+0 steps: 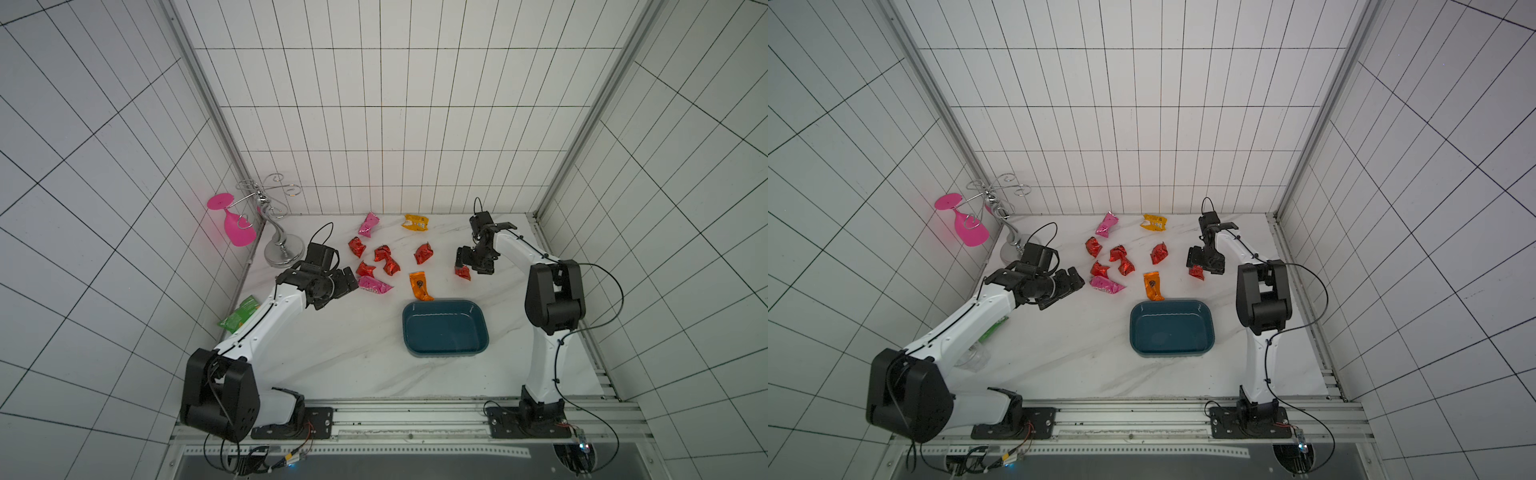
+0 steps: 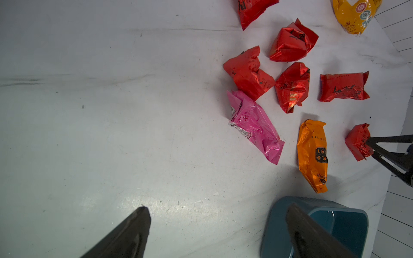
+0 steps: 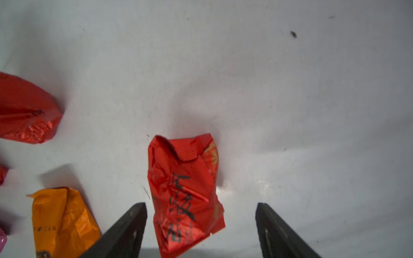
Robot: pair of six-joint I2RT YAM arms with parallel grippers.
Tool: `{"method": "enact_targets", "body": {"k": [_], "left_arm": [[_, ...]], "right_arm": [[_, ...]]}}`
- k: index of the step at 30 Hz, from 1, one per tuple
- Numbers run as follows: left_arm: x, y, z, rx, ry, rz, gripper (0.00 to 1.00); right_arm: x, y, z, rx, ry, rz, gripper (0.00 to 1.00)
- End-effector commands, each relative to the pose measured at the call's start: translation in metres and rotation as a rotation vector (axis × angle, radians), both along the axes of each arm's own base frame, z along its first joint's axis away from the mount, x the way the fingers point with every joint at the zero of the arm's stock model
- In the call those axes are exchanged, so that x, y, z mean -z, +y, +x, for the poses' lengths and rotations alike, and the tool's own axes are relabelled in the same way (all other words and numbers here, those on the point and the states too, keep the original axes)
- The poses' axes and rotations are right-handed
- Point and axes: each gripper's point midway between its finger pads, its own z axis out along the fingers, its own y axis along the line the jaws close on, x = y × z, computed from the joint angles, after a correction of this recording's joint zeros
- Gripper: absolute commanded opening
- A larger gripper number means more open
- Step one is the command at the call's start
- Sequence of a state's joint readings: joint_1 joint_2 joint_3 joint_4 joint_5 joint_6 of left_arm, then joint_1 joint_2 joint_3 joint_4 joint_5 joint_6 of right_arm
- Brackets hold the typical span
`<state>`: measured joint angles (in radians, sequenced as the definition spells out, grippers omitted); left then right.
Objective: Put the tea bags into the storage box
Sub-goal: Pick up the tea bag from the center of the board.
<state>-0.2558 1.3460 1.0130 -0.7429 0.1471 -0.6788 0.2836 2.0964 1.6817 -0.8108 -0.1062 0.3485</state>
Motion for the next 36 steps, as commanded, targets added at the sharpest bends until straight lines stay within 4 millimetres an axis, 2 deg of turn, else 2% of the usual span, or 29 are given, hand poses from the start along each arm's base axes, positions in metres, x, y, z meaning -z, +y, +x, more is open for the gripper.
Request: {"method": "enact_targets", "body": {"k": [1,3,5,11,17,20,23,27,31,36], "left_arm": [[0.000,0.010,-0.005,0.008,0.007,0.019,0.98],[-0.001,0.018,-0.006,-0.002,0.012,0.026,0.98],[-0.003,0.025,-0.007,-0.013,0.007,0.032,0.98],[-0.010,0.037,-0.009,-0.051,-0.019,0.039,0.98],[-0.010,0.036,-0.015,-0.055,-0.020,0.026,0.98],[-0.006,0.035,-0.018,-0.058,-0.023,0.011,0.98],[-0.002,0.028,-0.017,-0.033,-0.009,-0.019,0.98],[-0.003,0.020,-0.006,-0.019,0.008,-0.052,0.98],[-0.007,0.008,0.005,-0.030,0.010,-0.121,0.97],[-0.001,-0.008,-0.002,-0.018,0.025,-0.156,0.98]], "right_arm": [[0.001,0.011,0.015,-0.005,-0.028,0.004,0.77],[0.005,0.015,0.017,-0.012,-0.024,0.003,0.72],[0.009,0.018,0.018,-0.015,-0.016,0.007,0.63],[0.009,0.018,0.013,-0.014,-0.010,0.003,0.18],[-0.007,0.016,0.005,-0.026,-0.035,0.002,0.17],[-0.023,0.012,-0.002,-0.028,-0.052,-0.003,0.15],[-0.048,0.012,-0.019,-0.050,-0.068,0.003,0.14],[-0.080,0.015,-0.056,-0.104,-0.107,-0.001,0.14],[-0.092,0.020,-0.104,-0.157,-0.107,0.009,0.15],[-0.092,0.021,-0.164,-0.200,-0.082,-0.003,0.16]]}}
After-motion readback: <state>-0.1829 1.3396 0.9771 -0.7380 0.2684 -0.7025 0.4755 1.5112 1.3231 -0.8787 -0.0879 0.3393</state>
